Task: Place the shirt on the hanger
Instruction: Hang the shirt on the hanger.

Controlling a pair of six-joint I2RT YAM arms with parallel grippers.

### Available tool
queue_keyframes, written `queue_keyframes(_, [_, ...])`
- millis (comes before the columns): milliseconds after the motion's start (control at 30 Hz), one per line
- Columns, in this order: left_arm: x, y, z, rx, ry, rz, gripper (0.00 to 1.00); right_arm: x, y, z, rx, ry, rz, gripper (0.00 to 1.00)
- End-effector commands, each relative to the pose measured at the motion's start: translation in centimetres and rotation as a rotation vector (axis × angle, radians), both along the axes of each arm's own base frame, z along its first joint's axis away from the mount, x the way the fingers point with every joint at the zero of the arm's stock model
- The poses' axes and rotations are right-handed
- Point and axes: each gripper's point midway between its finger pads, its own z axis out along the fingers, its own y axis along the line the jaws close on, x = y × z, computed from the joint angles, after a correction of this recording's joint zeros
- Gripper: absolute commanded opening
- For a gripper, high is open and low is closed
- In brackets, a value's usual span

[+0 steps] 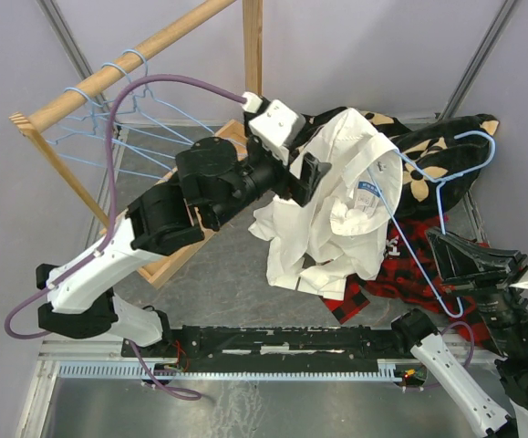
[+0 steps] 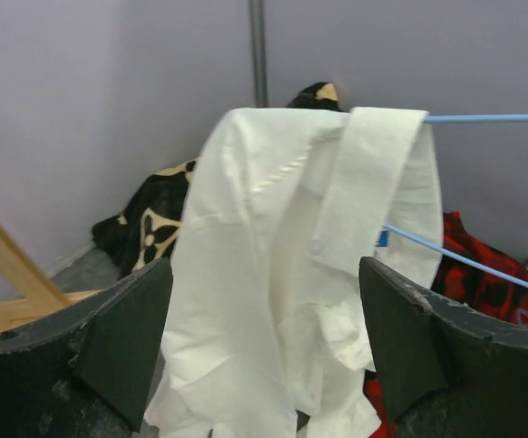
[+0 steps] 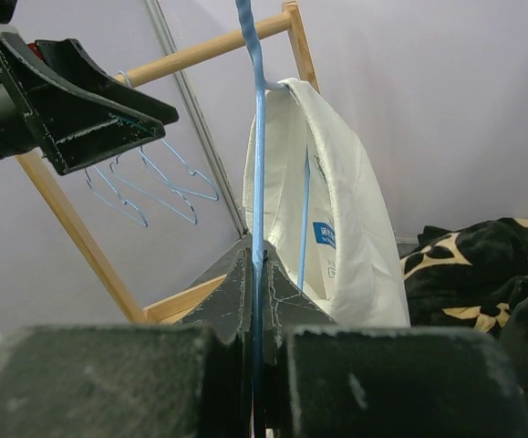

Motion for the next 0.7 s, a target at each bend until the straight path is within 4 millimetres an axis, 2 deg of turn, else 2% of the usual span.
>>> queue_keyframes(0, [-2.0,-4.3,-1.2,-0.023,0.034,-0.143,0.88,0.0,0.3,1.9,0.056,-0.048,0.025,0.0])
queue_keyframes(133, [-1.9,-6.0,-2.5,0.007,0.029,-0.129,0.9,0.2,0.7,1.7,0.056,-0.037,0.036,0.0])
queue_keyframes(300, [-1.8,-7.5,-2.7,0.002,0.007,-0.107,0.92,0.4,1.4,1.6,0.06,-0.033,0.07,0.0])
queue_keyframes(367, [-1.2,-8.0,-3.2,0.025,-0.005,-0.069,0.92,0.3,1.6,1.7,0.061,-0.034,0.084,0.0])
queue_keyframes(500, [0.9,-7.5,-4.4,0.096,-0.044,0.098,0.89,0.2,1.9,1.6,0.06,-0.027,0.101,0.0])
queue_keyframes(567, [1.7,-7.2,-4.5,0.118,-0.067,0.164,0.81,0.1,2.1,1.3,0.054,-0.018,0.115,0.0])
queue_keyframes(667, [2.4,-6.7,-4.7,0.16,-0.091,0.259,0.59,-0.1,2.7,0.7,0.046,-0.002,0.151,0.0])
